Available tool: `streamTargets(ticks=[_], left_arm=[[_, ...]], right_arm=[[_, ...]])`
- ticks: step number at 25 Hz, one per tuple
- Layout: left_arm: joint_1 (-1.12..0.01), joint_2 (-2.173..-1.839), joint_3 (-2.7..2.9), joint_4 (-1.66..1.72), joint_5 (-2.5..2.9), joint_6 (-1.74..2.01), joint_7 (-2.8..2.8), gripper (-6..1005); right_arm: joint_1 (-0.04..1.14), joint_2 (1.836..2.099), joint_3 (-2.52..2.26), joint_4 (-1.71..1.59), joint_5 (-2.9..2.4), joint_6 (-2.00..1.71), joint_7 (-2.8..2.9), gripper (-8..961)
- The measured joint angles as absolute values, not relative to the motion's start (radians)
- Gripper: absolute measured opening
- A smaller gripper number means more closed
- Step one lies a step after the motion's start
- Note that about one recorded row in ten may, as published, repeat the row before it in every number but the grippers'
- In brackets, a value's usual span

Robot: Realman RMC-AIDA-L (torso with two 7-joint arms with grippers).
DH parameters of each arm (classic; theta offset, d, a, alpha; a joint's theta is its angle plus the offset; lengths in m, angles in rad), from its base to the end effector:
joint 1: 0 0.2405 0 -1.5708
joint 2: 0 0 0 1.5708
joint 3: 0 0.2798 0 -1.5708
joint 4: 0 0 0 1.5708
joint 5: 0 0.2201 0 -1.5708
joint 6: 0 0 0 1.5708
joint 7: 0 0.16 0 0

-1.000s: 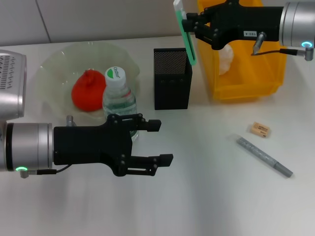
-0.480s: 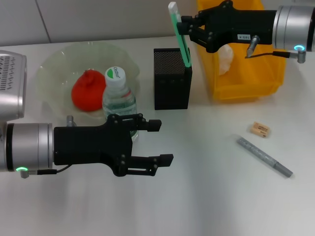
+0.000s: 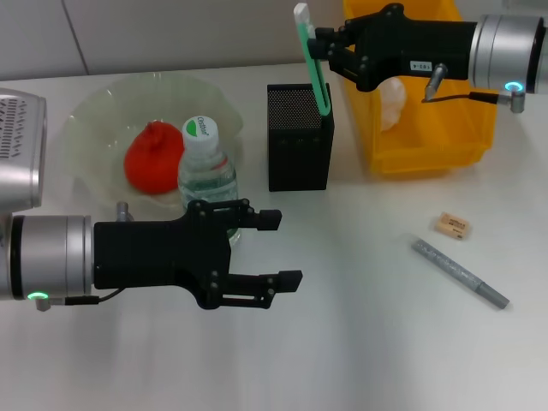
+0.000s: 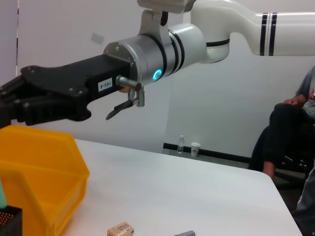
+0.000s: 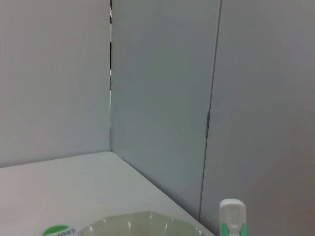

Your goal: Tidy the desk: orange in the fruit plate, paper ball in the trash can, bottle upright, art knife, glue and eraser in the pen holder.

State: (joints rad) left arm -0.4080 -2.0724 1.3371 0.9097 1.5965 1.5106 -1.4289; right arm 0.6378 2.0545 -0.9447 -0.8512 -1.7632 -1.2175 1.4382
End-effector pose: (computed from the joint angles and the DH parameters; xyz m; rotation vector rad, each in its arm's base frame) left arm -0.2074 0.3194 -0.0633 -2.9955 -0.2779 -0.7843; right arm 0.1979 0.4440 0.0079 -2.5215 0.2832 0.6310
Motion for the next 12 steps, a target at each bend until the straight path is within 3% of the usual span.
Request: streamTargets(ticks=[12], left_arm=[[-0.408, -2.072, 1.339, 0.907, 1.596, 1.508, -1.429, 799]], right_arm=[[0.664, 2.051, -0.936, -0.778, -1.771, -1.176, 1.406, 124]])
